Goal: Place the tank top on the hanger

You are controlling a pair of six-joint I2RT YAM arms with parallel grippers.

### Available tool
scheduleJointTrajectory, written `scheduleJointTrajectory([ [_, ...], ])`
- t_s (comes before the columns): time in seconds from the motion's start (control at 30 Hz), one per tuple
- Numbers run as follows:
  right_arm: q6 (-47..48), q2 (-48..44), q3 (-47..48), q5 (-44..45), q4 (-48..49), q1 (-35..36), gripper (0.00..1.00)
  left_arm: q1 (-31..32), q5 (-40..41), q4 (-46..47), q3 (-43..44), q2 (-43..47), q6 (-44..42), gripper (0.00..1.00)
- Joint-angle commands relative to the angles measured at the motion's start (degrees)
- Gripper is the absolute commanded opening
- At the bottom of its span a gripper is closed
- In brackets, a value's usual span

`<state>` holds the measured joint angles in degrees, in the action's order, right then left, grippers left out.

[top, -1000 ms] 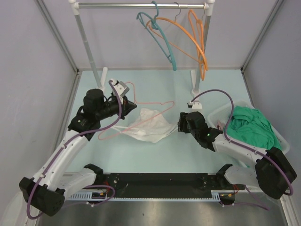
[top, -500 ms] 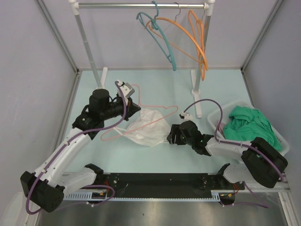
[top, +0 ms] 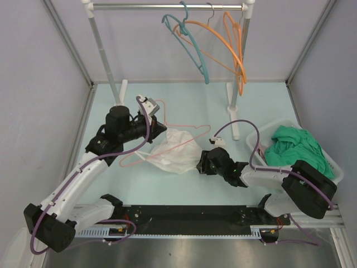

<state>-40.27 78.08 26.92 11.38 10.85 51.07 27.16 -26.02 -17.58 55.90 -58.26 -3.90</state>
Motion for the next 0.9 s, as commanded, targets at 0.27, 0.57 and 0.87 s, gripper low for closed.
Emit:
scheduleJointTrajectory([
  [0.27,6.4,-9.6,1.0,4.5,-2.9,-4.7,0.0,0.4,1.3,1.9,0.1,2.4,0.1,0.02],
  [0.57,14.3,-23.5,7.5,-2.0,-19.4,-18.8,0.02,0.4,-2.6,2.3,-0.1,3.3,0.0,0.03],
  [0.87,18.8,-14.7,13.7,-8.9,-19.6,-27.1,0.06,0.4,-10.9,5.0,-1.2,4.1,1.0,0.02],
])
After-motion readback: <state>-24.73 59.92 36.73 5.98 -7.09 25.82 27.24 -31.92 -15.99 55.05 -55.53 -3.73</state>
